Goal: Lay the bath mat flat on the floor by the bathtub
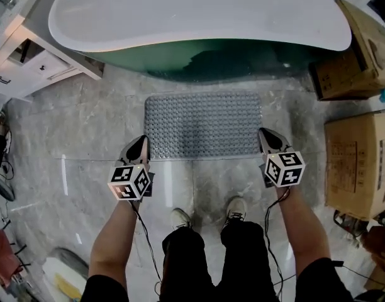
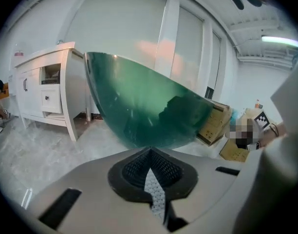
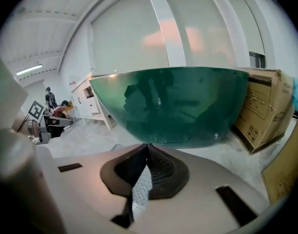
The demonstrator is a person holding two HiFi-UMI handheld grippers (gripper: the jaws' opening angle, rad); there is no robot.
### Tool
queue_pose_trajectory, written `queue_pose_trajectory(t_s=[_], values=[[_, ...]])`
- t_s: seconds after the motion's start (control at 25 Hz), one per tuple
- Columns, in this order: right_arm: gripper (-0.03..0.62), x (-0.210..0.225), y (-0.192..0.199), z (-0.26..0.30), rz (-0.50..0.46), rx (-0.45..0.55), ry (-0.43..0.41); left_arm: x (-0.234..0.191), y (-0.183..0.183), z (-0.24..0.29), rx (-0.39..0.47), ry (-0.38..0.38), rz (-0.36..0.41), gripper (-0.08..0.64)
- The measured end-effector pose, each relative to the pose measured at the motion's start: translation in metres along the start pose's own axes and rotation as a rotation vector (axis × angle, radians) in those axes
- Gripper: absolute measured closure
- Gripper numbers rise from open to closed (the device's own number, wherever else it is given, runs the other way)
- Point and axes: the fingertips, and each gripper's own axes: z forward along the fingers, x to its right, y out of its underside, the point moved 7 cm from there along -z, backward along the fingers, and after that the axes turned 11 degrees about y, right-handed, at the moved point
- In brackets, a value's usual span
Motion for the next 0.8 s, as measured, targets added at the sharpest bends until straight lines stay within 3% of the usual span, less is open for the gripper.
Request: queue_pose_trajectory(t_s=[0.44,0.68,0.8], values=[[0.575,-0.073,-0.171,-0.155,-0.064,0.014,-0.031,0.105,-0.164,-0.128,0.035,0.068,0.033,0.543],[0.575,-0.135,-0.241,-0.225,-0.067,0.038,-0.059,0.138,-0.23,-0.203,0.027,0.133,0.027,0.543],[0.575,-0.159,-0.27,-0.254,-0.076,0.067,-0.062,0.147,-0.258,-0.238,0.025,0.168,0.06,0.543]])
